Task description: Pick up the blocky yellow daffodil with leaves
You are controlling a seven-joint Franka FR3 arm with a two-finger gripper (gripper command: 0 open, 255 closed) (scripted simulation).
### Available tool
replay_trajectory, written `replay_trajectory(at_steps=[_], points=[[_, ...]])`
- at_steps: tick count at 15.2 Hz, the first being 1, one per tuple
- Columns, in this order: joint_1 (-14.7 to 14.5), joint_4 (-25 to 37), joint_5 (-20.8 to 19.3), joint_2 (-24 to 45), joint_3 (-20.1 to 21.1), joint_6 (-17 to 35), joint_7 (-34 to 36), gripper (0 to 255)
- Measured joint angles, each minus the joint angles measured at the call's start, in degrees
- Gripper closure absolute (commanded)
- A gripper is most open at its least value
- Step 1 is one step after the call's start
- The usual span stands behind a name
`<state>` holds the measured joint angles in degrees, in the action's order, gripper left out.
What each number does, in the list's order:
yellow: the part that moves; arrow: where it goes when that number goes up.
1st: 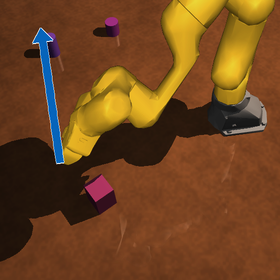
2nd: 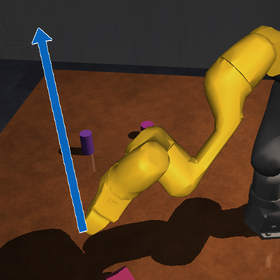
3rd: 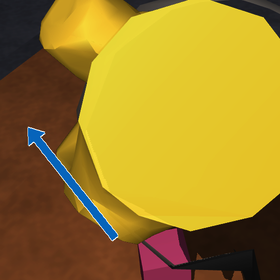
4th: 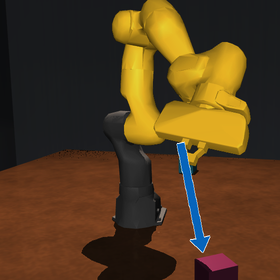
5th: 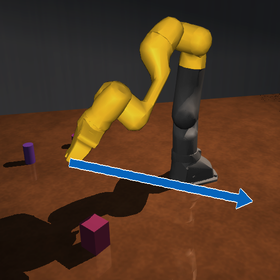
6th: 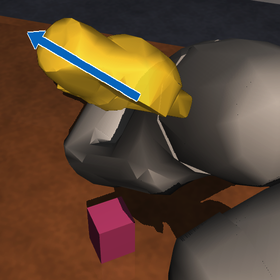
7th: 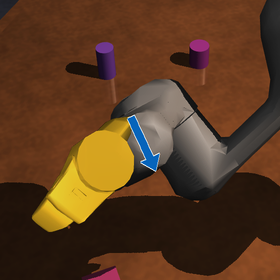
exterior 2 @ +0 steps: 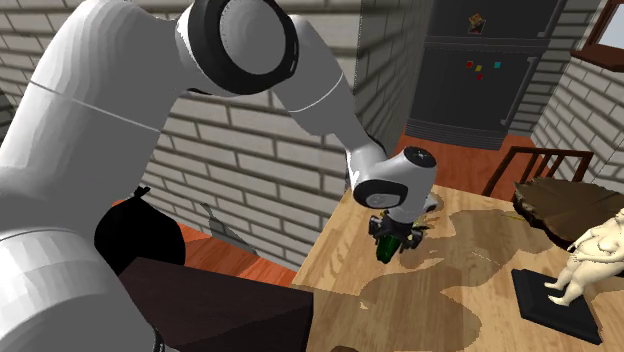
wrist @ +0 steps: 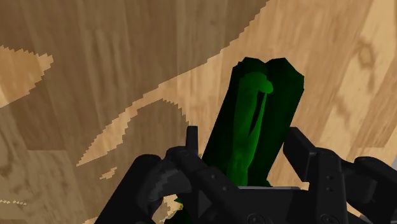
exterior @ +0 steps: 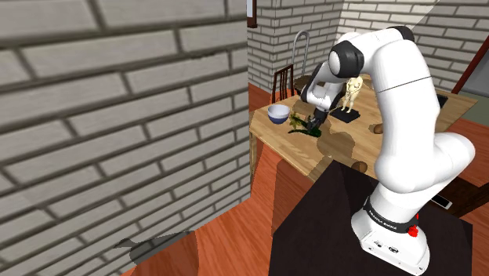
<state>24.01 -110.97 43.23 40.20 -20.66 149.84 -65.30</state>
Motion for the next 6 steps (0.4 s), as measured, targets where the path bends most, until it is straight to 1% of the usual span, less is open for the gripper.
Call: replay_trajectory(at_steps=[6], points=[[-1.58, -1.25, -2.33, -3.45, -2.16, -2.19, 1.97, 255]])
